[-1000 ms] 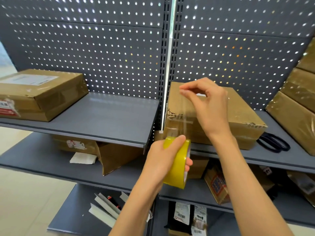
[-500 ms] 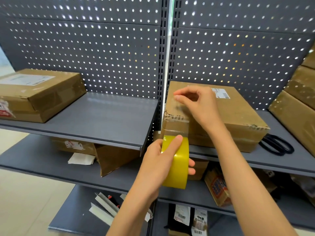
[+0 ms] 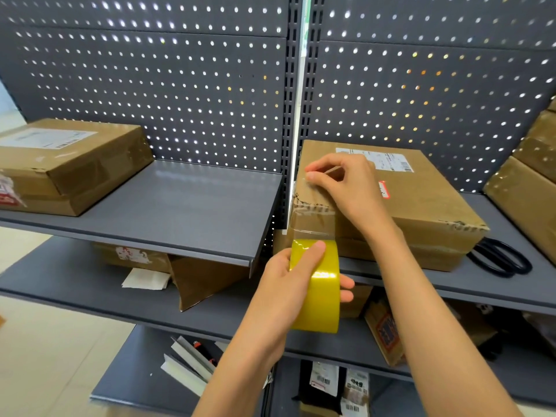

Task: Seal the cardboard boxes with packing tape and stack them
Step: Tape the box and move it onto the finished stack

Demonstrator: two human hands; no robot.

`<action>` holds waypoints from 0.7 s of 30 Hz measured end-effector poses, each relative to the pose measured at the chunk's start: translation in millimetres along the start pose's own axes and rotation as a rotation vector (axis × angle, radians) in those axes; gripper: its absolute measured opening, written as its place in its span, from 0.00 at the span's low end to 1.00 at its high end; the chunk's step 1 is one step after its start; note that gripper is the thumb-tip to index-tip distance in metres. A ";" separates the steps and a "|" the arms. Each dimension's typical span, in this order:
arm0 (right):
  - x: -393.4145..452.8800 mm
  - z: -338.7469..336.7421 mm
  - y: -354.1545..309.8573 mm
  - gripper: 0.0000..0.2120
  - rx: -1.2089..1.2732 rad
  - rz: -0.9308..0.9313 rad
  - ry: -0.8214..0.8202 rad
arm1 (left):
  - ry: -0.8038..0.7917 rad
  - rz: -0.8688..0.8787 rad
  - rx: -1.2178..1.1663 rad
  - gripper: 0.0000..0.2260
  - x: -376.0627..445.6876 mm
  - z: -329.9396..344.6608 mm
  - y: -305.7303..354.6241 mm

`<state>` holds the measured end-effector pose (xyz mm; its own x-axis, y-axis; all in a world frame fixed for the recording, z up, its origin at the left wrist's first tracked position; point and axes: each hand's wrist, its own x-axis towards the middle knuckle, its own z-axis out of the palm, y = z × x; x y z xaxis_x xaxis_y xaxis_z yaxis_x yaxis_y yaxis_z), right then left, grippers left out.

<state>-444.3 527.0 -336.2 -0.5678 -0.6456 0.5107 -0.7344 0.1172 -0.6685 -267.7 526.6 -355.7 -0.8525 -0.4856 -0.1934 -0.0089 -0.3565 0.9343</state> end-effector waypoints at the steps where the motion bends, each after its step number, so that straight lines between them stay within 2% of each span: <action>1: 0.1 0.5 -0.4 0.03 -0.009 0.006 -0.004 | 0.000 0.000 0.002 0.13 0.5 0.1 -0.5; 6: -1.7 4.6 -0.6 0.04 -0.155 0.024 -0.051 | 0.009 0.003 0.017 0.14 3.5 -1.7 -2.6; 9: -3.0 5.4 0.1 0.23 -0.174 0.040 -0.040 | 0.022 0.016 0.032 0.14 4.1 -0.9 -4.4; 11: -2.6 4.7 1.6 0.28 -0.245 0.062 -0.011 | 0.029 0.019 0.027 0.14 3.7 -0.5 -5.1; 14: -5.8 5.0 -3.7 0.16 -0.239 -0.051 0.092 | 0.031 0.013 0.023 0.15 2.6 -0.3 -5.0; 16: -14.0 3.0 -8.6 0.11 -0.058 -0.128 0.116 | 0.027 0.011 0.009 0.15 2.6 0.7 -4.0; 18: -24.8 -3.3 -15.0 0.14 0.075 -0.096 -0.004 | 0.031 0.011 -0.005 0.14 3.2 1.5 -4.3; 19: -29.2 -6.0 -16.6 0.16 0.047 -0.079 -0.113 | 0.036 0.014 -0.012 0.14 3.7 2.1 -5.1; 21: -36.1 -10.3 -14.7 0.20 -0.198 -0.064 -0.342 | 0.044 0.023 -0.015 0.14 3.7 2.7 -7.5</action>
<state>-416.8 556.4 -339.2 -0.3870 -0.8661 0.3163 -0.8407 0.1905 -0.5069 -272.2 529.6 -362.5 -0.8286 -0.5284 -0.1851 0.0186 -0.3564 0.9342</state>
